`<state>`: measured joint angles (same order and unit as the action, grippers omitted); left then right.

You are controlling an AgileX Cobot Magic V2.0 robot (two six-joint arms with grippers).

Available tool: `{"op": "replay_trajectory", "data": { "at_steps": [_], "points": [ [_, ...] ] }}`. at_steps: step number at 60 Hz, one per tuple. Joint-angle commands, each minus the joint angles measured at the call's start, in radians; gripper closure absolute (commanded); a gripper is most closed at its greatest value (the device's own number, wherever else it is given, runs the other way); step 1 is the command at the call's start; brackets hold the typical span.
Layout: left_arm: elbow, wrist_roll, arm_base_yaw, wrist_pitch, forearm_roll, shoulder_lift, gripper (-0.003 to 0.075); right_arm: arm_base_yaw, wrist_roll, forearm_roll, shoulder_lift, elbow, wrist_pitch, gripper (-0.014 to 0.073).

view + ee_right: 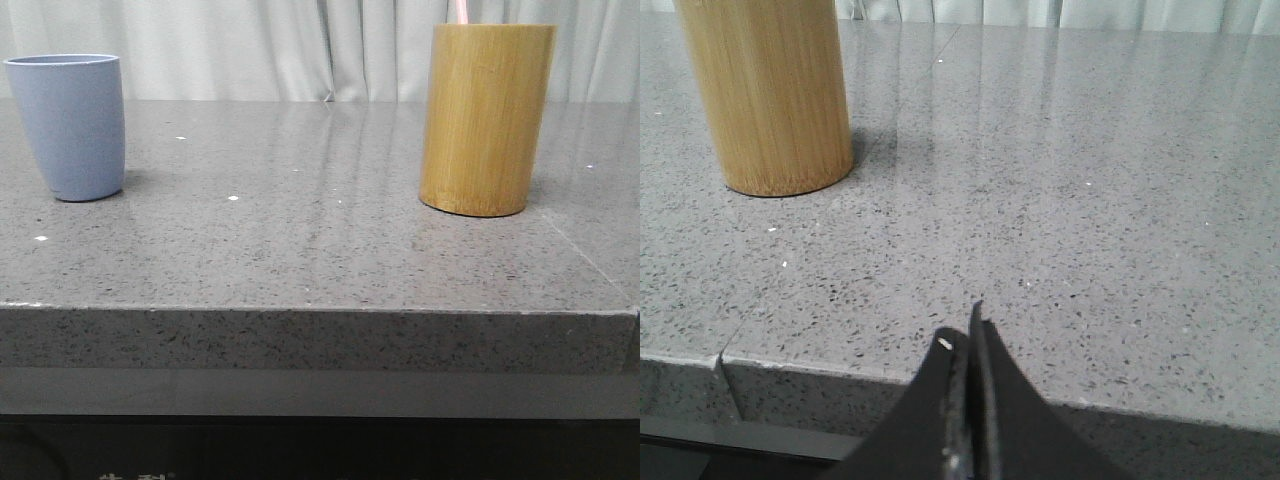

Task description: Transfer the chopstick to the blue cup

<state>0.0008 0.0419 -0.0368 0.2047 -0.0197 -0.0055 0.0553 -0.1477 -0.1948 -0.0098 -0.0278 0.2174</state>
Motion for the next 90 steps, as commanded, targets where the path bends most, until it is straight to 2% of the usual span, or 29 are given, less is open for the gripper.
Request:
{"op": "replay_trajectory", "data": {
  "at_steps": [1, 58, 67, 82, 90],
  "points": [
    [0.007, 0.006, 0.002, -0.083, -0.007, -0.023, 0.0739, -0.005, -0.002, 0.003, -0.021, 0.005, -0.072, 0.0694],
    [0.007, 0.006, 0.002, -0.085, -0.007, -0.023, 0.0739, -0.005, -0.002, 0.0, -0.021, 0.005, -0.074, 0.0694],
    [0.007, 0.008, 0.002, -0.098, -0.034, -0.023, 0.0739, -0.005, -0.002, -0.026, -0.021, 0.006, -0.109, 0.0694],
    [-0.003, 0.008, 0.002, -0.281, -0.034, -0.023, 0.0739, -0.005, -0.002, -0.049, -0.021, 0.107, -0.113, 0.0694],
    [-0.103, 0.008, 0.002, -0.27, -0.034, -0.019, 0.0739, -0.005, -0.003, -0.047, -0.02, 0.223, -0.064, 0.0694]
  ]
}}
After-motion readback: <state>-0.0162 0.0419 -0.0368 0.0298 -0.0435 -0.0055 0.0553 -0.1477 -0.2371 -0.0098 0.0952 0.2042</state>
